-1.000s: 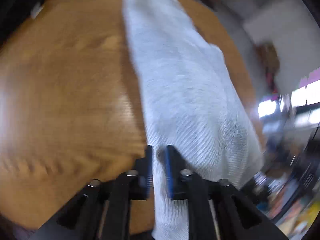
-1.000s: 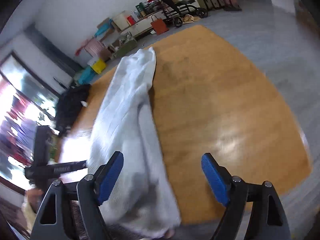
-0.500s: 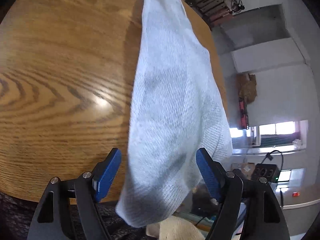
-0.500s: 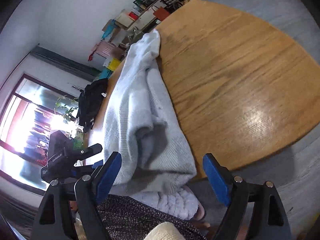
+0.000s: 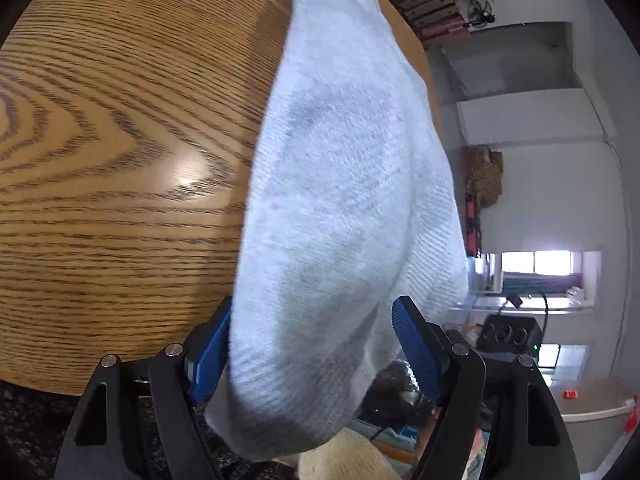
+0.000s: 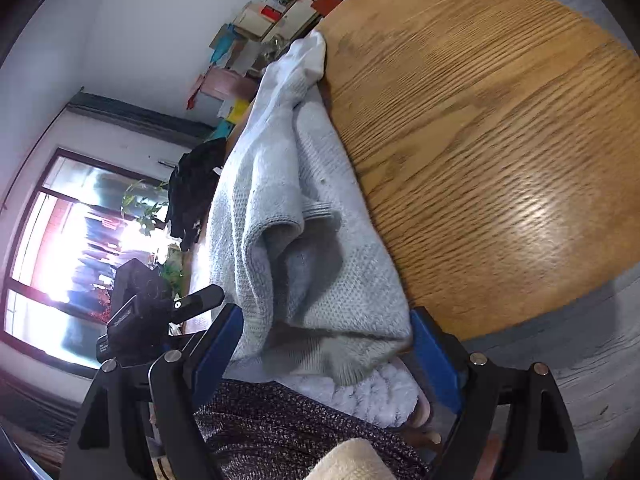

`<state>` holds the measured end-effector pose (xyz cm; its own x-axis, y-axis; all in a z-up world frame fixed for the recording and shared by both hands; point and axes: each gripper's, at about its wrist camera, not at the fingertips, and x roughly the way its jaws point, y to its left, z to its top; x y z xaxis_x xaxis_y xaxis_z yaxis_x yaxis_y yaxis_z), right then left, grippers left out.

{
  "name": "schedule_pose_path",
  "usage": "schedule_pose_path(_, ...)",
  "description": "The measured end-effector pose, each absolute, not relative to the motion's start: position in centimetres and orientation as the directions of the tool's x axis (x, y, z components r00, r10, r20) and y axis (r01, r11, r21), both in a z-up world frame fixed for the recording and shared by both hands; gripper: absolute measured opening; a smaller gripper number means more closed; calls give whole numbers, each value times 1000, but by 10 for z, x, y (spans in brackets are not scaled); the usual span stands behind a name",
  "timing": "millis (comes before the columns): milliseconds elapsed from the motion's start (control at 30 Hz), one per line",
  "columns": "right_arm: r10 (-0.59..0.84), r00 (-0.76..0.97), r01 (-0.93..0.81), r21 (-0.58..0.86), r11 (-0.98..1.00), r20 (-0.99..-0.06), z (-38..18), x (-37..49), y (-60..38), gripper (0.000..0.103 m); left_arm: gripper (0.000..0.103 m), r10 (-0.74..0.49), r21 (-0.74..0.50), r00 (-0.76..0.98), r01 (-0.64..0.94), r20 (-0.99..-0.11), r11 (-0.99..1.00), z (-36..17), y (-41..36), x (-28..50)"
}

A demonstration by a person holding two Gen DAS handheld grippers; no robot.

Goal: Fold clothes

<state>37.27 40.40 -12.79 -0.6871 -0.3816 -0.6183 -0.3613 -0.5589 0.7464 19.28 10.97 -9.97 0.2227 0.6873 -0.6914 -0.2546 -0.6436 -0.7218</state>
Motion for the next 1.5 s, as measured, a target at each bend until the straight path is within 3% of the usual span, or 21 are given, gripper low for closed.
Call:
schedule_pose_path(167,-392,-690,-350,754,-555,-609,-133,360,399,87,72,666,-700,221,-303,-712,-647,-93,117,196)
schedule_pose_path(200,-397,-691,-349,760,-549,-604,-134,359,398,81,57,656,-690,223,-318,-721,-650,-92,118,196)
schedule_pose_path(233,-401,-692,-349,765,-541,-600,-136,357,396,67,39,646,-680,222,-331,-730,-655,-90,119,198)
schedule_pose_path(267,-402,-691,-354,765,-537,-602,-138,357,395,55,32,637,-670,220,-346,-739,-657,-91,123,200)
schedule_pose_path(300,-412,-689,-343,769,-539,-596,-139,356,392,36,24,628,-660,218,-361,-747,-659,-92,129,203)
schedule_pose_path(633,-423,-703,-285,772,-569,-572,-128,363,363,16,16,674,-701,228,-382,-703,-602,-62,89,193)
schedule_pose_path(900,-471,-633,-289,752,-592,-614,-136,380,336,18,17,573,-625,257,-414,-778,-663,-117,112,203)
schedule_pose_path(967,-454,-619,-294,725,-622,-641,-134,383,334,36,29,557,-607,247,-404,-793,-684,-116,119,188)
schedule_pose_path(1000,-426,-607,-319,697,-643,-671,-130,382,337,61,39,554,-597,232,-408,-800,-691,-110,119,181)
schedule_pose_path(1033,-397,-593,-343,666,-662,-700,-127,382,340,67,51,551,-587,217,-412,-806,-697,-103,118,174)
schedule_pose_path(1100,-327,-589,-368,605,-706,-739,-110,380,354,67,68,560,-579,183,-422,-808,-698,-80,114,157)
schedule_pose_path(1133,-301,-600,-367,589,-720,-741,-101,378,363,67,70,571,-580,164,-425,-804,-695,-67,113,143)
schedule_pose_path(1267,-195,-632,-366,511,-778,-750,-68,344,409,69,72,572,-538,67,-444,-817,-716,-40,136,78)
schedule_pose_path(1500,-171,-651,-304,460,-834,-740,-45,184,485,68,72,498,-445,30,-498,-867,-744,-70,241,-75)
